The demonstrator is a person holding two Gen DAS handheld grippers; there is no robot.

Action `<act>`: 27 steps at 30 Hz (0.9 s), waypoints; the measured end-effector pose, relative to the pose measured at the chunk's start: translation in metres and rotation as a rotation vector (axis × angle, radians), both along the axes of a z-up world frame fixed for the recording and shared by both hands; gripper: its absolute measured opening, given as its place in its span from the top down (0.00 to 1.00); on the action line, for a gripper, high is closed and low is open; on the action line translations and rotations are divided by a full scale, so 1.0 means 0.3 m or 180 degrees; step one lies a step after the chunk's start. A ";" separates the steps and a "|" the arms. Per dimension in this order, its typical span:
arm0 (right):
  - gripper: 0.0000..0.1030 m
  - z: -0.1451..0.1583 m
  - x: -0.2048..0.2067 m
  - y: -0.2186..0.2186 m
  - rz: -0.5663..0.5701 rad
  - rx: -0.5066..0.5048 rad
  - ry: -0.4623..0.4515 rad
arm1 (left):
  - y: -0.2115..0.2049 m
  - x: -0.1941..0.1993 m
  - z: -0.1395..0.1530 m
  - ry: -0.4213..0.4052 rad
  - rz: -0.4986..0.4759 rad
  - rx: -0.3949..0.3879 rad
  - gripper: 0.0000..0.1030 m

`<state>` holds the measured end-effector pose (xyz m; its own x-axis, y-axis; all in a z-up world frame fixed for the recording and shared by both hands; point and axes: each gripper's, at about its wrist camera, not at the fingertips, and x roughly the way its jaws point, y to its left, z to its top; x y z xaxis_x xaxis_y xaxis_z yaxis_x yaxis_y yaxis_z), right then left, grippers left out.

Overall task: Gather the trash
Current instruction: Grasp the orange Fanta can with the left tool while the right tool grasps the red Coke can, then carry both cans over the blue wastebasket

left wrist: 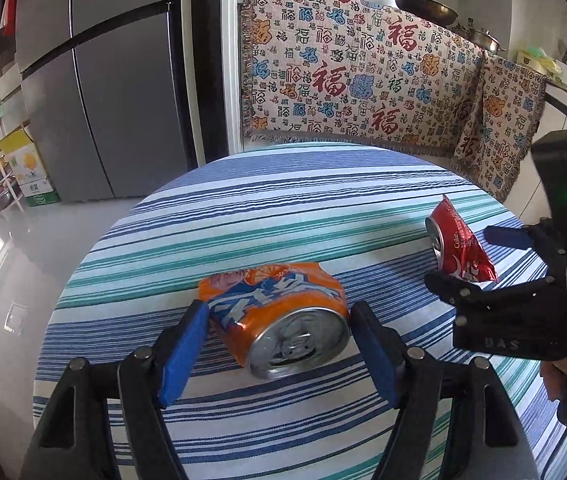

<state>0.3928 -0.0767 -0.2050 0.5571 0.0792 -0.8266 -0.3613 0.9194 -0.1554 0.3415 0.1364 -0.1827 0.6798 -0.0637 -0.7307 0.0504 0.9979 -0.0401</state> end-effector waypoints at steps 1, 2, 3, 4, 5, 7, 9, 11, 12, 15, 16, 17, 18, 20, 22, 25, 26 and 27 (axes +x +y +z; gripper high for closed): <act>0.23 -0.011 0.008 0.003 -0.0022 -0.0038 0.0028 | 0.003 -0.003 0.001 -0.0014 -0.0021 0.0009 0.29; 0.40 -0.018 0.015 -0.004 -0.0082 -0.0057 0.0070 | 0.002 -0.006 0.003 -0.0030 -0.0037 0.0033 0.30; 0.44 -0.008 0.014 -0.021 -0.0138 -0.0013 0.0034 | -0.001 -0.013 0.008 -0.0053 -0.0056 0.0064 0.32; 0.48 0.007 0.002 -0.038 -0.0167 0.0078 -0.0018 | -0.005 -0.022 0.012 -0.0072 -0.0077 0.0084 0.33; 0.54 0.026 -0.014 -0.052 -0.0182 0.0118 -0.0074 | -0.006 -0.026 0.017 -0.0080 -0.0093 0.0073 0.34; 0.56 0.065 -0.032 -0.081 -0.0195 0.0305 -0.0070 | -0.013 -0.041 0.027 -0.0100 -0.0127 0.0008 0.35; 0.57 0.093 -0.048 -0.119 -0.0205 0.0464 -0.0022 | -0.030 -0.057 0.038 -0.0122 -0.0158 -0.0010 0.35; 0.57 0.115 -0.066 -0.159 -0.0209 0.0558 0.0005 | -0.050 -0.074 0.054 -0.0141 -0.0197 -0.0059 0.35; 0.57 0.127 -0.076 -0.181 -0.0218 0.0640 0.0027 | -0.061 -0.087 0.063 -0.0158 -0.0223 -0.0089 0.35; 0.57 0.163 -0.115 -0.245 -0.0228 0.0813 0.0074 | -0.097 -0.116 0.091 -0.0175 -0.0287 -0.0167 0.35; 0.57 0.172 -0.129 -0.267 -0.0243 0.0849 0.0082 | -0.115 -0.125 0.100 -0.0171 -0.0318 -0.0204 0.35; 0.57 0.178 -0.144 -0.289 -0.0259 0.0887 0.0094 | -0.134 -0.132 0.108 -0.0168 -0.0349 -0.0226 0.35; 0.57 0.184 -0.154 -0.310 -0.0277 0.0929 0.0108 | -0.155 -0.139 0.115 -0.0163 -0.0382 -0.0243 0.35; 0.57 0.188 -0.179 -0.351 -0.0315 0.1008 0.0155 | -0.203 -0.154 0.129 -0.0163 -0.0454 -0.0263 0.35; 0.57 0.188 -0.207 -0.391 -0.0362 0.1062 0.0189 | -0.254 -0.168 0.141 -0.0162 -0.0534 -0.0256 0.35; 0.57 0.187 -0.242 -0.452 -0.0446 0.1147 0.0217 | -0.324 -0.187 0.154 -0.0163 -0.0633 -0.0233 0.35; 0.57 0.187 -0.255 -0.471 -0.0471 0.1163 0.0219 | -0.348 -0.192 0.156 -0.0160 -0.0667 -0.0227 0.35; 0.57 0.188 -0.267 -0.490 -0.0497 0.1186 0.0225 | -0.373 -0.197 0.158 -0.0152 -0.0697 -0.0220 0.35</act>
